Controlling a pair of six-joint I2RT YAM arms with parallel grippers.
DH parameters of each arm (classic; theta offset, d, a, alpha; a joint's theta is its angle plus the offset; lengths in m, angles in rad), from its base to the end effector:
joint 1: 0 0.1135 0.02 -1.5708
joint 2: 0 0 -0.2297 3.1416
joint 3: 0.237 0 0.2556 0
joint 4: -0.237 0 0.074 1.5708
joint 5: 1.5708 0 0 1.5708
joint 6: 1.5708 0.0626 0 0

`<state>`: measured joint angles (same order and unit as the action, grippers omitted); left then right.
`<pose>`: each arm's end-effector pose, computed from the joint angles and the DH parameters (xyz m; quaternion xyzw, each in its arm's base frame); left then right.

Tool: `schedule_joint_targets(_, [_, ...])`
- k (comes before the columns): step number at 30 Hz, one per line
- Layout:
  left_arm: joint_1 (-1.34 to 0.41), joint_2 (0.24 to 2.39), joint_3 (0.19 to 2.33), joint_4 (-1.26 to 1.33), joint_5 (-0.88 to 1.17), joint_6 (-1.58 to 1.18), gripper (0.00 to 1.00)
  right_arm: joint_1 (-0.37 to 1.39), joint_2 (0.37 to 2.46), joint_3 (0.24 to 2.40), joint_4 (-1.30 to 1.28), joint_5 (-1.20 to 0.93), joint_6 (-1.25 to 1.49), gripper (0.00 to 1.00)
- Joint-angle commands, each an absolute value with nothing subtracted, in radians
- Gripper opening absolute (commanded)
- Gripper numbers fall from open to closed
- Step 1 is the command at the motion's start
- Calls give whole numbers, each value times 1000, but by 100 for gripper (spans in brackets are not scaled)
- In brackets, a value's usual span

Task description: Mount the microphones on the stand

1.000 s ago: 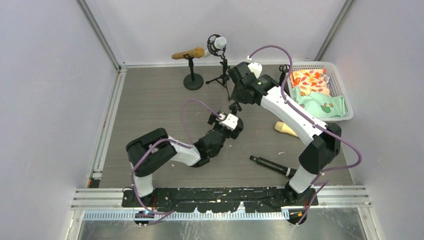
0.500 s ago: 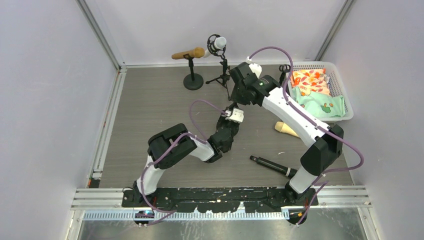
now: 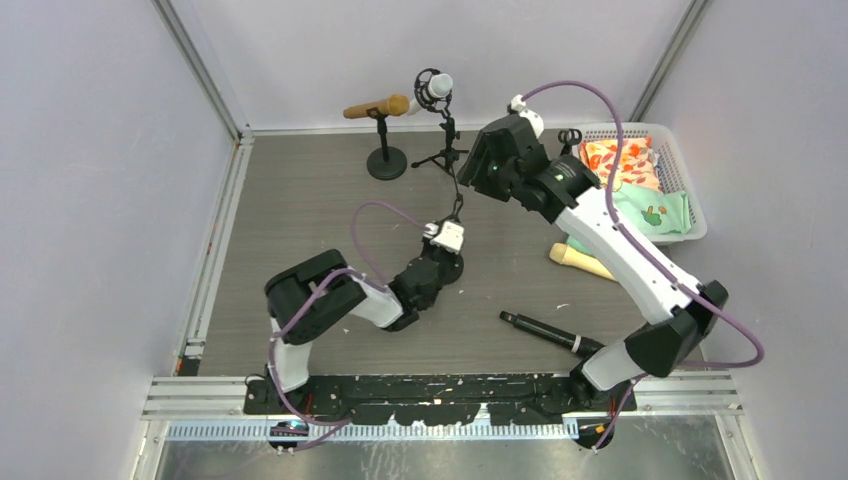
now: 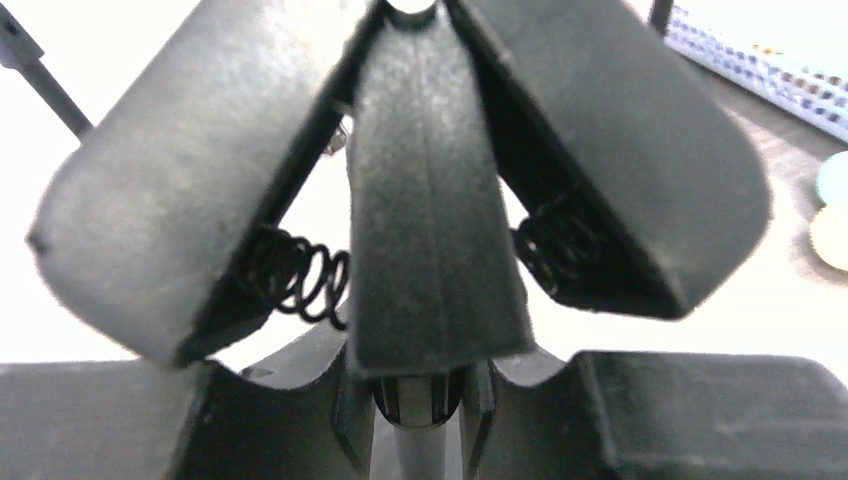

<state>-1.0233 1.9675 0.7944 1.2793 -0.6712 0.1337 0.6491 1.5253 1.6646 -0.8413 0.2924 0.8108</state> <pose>0.2324 -0.3064 0.1326 0.1401 0.6625 -0.1034 0.7286 0.2894 0.1969 0.3504 0.1336 0.8896 0.1792 0.3984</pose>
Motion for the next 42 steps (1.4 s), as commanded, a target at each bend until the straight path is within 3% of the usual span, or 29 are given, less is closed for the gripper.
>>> schedule_joint_targets(1, [-934, 1797, 653, 1209, -383, -85, 0, 644, 1383, 1646, -676, 280, 712, 58])
schedule_joint_targets(8, [-697, 1671, 590, 1122, 276, -243, 0, 615, 1233, 1385, -466, 414, 541, 66])
schedule_joint_targets(17, [-467, 1784, 739, 1237, 920, -296, 3, 582, 1170, 1227, -433, 430, 441, 68])
schedule_joint_targets(21, [-434, 1791, 778, 1198, 1016, -207, 9, 581, 1145, 1190, -425, 433, 414, 69])
schedule_joint_targets(31, [-427, 1736, 854, 874, 972, 191, 7, 579, 1127, 1149, -399, 412, 368, 69])
schedule_joint_targets(34, [-425, 1759, 848, 906, 932, 185, 18, 578, 1131, 1144, -400, 401, 369, 69])
schedule_joint_targets(38, [-424, 1772, 798, 982, 874, 171, 50, 580, 1131, 1144, -400, 403, 364, 69])
schedule_joint_targets(42, [-419, 1768, 758, 1013, 841, 167, 74, 578, 1122, 1133, -391, 449, 355, 70])
